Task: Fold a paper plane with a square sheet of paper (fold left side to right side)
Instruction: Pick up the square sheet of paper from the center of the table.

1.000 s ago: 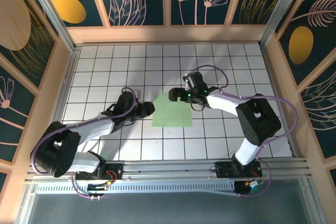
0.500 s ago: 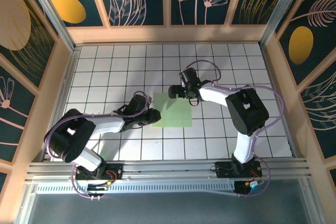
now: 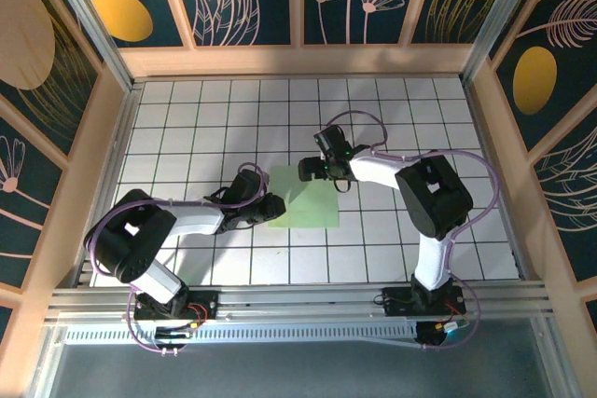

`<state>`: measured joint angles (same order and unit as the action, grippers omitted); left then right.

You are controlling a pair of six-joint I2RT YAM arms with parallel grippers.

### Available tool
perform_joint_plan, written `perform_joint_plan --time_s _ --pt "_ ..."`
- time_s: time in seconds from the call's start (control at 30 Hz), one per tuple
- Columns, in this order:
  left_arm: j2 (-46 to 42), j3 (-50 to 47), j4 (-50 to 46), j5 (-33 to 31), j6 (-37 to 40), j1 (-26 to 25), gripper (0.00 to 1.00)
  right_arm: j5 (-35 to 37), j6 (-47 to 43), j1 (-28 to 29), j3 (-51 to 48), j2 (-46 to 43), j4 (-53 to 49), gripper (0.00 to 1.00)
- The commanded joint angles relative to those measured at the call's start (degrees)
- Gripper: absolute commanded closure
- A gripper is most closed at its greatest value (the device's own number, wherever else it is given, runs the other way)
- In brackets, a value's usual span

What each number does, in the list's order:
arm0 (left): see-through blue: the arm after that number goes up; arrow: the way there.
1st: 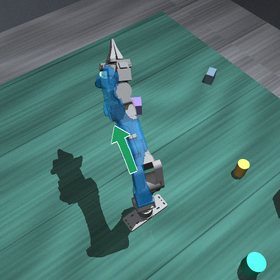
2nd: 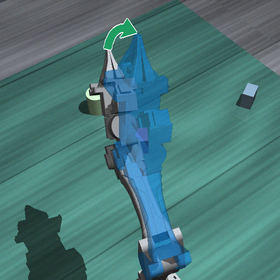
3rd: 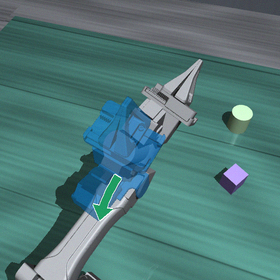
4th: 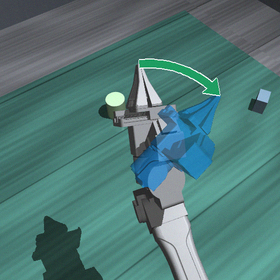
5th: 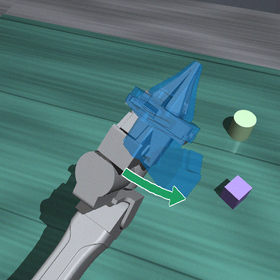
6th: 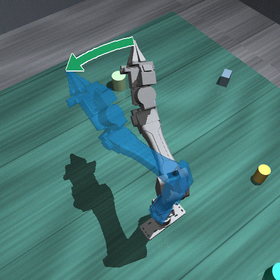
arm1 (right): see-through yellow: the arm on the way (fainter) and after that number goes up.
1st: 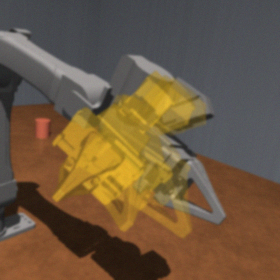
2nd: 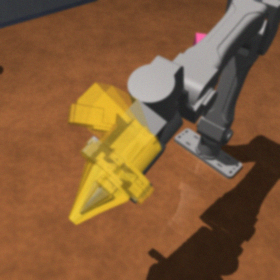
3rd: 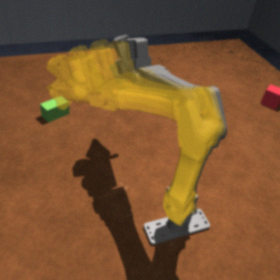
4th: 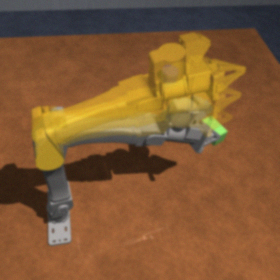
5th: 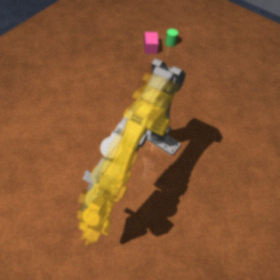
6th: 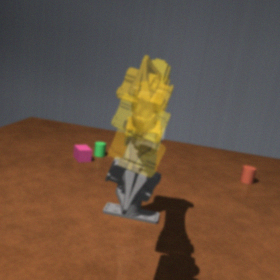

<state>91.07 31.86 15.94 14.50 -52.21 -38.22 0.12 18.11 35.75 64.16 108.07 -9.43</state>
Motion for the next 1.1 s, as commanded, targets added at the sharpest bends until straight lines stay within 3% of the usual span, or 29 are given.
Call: perform_joint_plan --time_s 0.0,0.43,0.67,0.83,1.07 --pt "1.43 0.49 1.18 -0.53 -1.17 -0.28 0.77 -0.04 -0.05 1.45 0.36 -0.02 -3.63 0.04" --pt "1.7 0.51 2.05 -0.72 -1.58 -0.3 0.77 -0.31 0.92 5.82 0.58 -4.04 -7.59 0.12" --pt "1.22 0.16 3.75 -0.48 -2.48 -0.3 0.77 -2.93 0.88 6.57 1.14 -4.1 -8.24 0.27" --pt "0.43 -2.72 10.63 1.48 -6.38 -0.37 0.75 -5.39 0.77 6.52 1.63 -4.03 -8.09 0.37" --pt "-0.34 -1.45 7.6 0.31 -4.74 -0.31 0.71 -9.32 0.79 5.83 0.89 -4.3 -6.82 0.51"
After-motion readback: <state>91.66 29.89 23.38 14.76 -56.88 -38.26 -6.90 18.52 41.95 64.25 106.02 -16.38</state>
